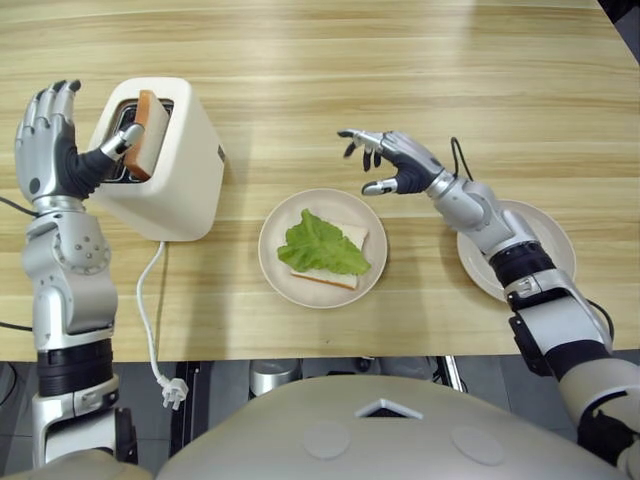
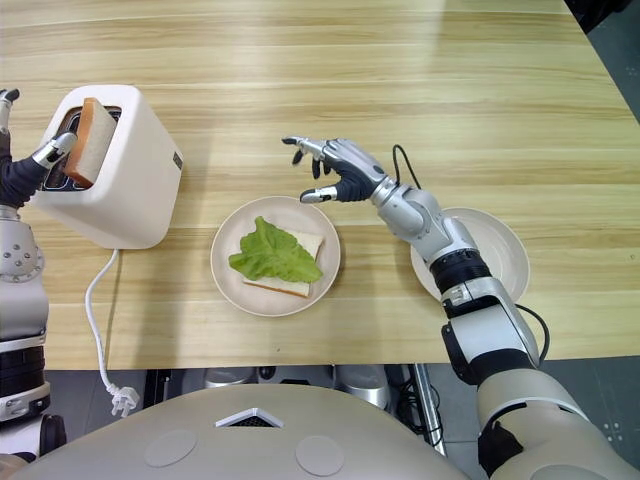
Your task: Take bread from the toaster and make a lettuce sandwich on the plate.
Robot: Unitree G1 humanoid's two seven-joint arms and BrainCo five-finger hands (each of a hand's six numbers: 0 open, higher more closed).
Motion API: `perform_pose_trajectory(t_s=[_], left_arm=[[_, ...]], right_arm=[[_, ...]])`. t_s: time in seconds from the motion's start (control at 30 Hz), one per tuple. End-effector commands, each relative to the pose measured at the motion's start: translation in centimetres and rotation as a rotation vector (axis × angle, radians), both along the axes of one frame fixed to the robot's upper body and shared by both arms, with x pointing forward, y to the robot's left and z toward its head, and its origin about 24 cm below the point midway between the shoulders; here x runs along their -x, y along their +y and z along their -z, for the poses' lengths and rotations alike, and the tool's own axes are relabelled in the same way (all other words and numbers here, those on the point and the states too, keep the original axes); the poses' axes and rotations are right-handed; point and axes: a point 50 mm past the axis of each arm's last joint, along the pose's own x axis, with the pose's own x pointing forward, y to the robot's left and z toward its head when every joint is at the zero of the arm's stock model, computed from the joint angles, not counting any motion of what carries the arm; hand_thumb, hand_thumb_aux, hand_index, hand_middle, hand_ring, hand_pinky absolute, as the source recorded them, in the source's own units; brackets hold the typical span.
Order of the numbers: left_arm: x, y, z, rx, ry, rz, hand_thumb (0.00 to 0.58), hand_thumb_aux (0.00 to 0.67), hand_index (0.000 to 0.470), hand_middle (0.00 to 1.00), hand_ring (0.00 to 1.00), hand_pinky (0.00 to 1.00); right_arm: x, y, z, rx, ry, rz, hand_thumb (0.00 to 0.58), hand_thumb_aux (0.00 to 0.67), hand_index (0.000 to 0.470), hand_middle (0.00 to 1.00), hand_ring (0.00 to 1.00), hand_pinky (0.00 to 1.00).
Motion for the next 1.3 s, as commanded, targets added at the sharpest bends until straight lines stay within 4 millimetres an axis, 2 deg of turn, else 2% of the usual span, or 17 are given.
perform_pose_trajectory(t_s=[0.03,0.07,0.1,0.13,0.17,0.2,0.23,0.27,0.43,0.53,0.73,0.83,0.87,1.13,1.3], left_arm=[[-0.5,-1.0,1.5,-0.056,0.100,0.004,0.112,0.068,0.047,0.00,0.00,0.00],[-0.7,-1.3,1.7,-0.056,0.118,0.018,0.112,0.068,0.047,0.00,0.00,0.00],[-0.8,-1.6,2.0,-0.054,0.130,0.027,0.511,0.439,0.301,0.00,0.00,0.00],[-1.0,-1.9,2.3,-0.044,0.152,0.042,0.543,0.502,0.345,0.00,0.00,0.00],[-1.2,-2.1,2.7,-0.039,0.175,0.054,0.557,0.536,0.368,0.00,0.00,0.00],[-1.3,-2.3,3.0,-0.037,0.190,0.060,0.557,0.536,0.368,0.00,0.00,0.00],[-1.3,-2.3,3.2,-0.047,0.204,0.061,0.569,0.578,0.397,0.00,0.00,0.00],[-1.4,-2.4,3.4,-0.048,0.215,0.065,0.580,0.670,0.460,0.00,0.00,0.00],[-1.5,-2.6,4.5,-0.030,0.286,0.086,0.580,0.670,0.460,0.00,0.00,0.00],[-1.5,-2.1,4.3,-0.032,0.264,0.059,0.580,0.670,0.460,0.00,0.00,0.00],[-1.9,-2.0,2.1,-0.053,0.118,0.043,0.580,0.670,0.460,0.00,0.00,0.00],[-2.0,-2.5,-0.1,-0.055,-0.005,0.072,0.580,0.670,0.460,0.00,0.00,0.00],[-2.0,-2.8,-1.0,-0.056,-0.053,0.089,0.580,0.670,0.460,1.00,1.00,1.00],[-1.7,-5.1,-6.8,-0.066,-0.327,0.261,0.580,0.670,0.460,1.00,1.00,1.00],[-1.3,-6.6,-9.2,-0.043,-0.403,0.385,0.580,0.670,0.460,1.00,1.00,1.00]], right_arm=[[0.1,-0.7,0.1,-0.025,0.007,0.029,0.000,0.000,0.000,0.00,0.00,0.00],[0.2,-0.8,0.2,-0.027,0.008,0.034,0.000,0.000,0.000,0.00,0.00,0.00],[0.2,-0.9,0.2,-0.033,0.009,0.039,0.000,0.000,0.000,0.00,0.00,0.00],[0.2,-1.0,0.2,-0.038,0.009,0.043,0.000,0.000,0.000,0.00,0.00,0.00],[0.2,-1.0,0.2,-0.043,0.008,0.048,0.000,0.000,0.000,0.00,0.00,0.00],[0.2,-1.1,0.2,-0.046,0.008,0.051,0.000,0.000,0.000,0.00,0.00,0.00],[0.2,-1.1,0.2,-0.050,0.009,0.054,0.000,0.000,0.000,0.00,0.00,0.00],[0.1,-1.1,0.2,-0.053,0.012,0.056,0.000,0.000,0.000,0.00,0.00,0.00],[0.2,-1.4,0.3,-0.069,0.012,0.075,0.000,0.000,0.000,0.00,0.00,0.00],[0.2,-1.4,0.3,-0.075,0.015,0.081,0.000,0.000,0.000,0.00,0.00,0.00],[0.2,-1.4,0.8,-0.070,0.025,0.090,0.000,0.000,0.000,0.00,0.00,0.00],[0.1,-1.4,0.7,-0.079,0.020,0.098,0.000,0.000,0.000,0.00,0.00,0.00],[0.1,-1.4,0.6,-0.083,0.016,0.102,0.000,0.000,0.000,0.00,0.00,0.00],[-0.3,-2.2,-0.1,-0.119,-0.018,0.141,0.000,0.000,0.000,0.00,0.00,0.00],[-0.4,-2.7,-0.6,-0.136,-0.038,0.164,0.000,0.000,0.000,0.00,0.00,0.00]])
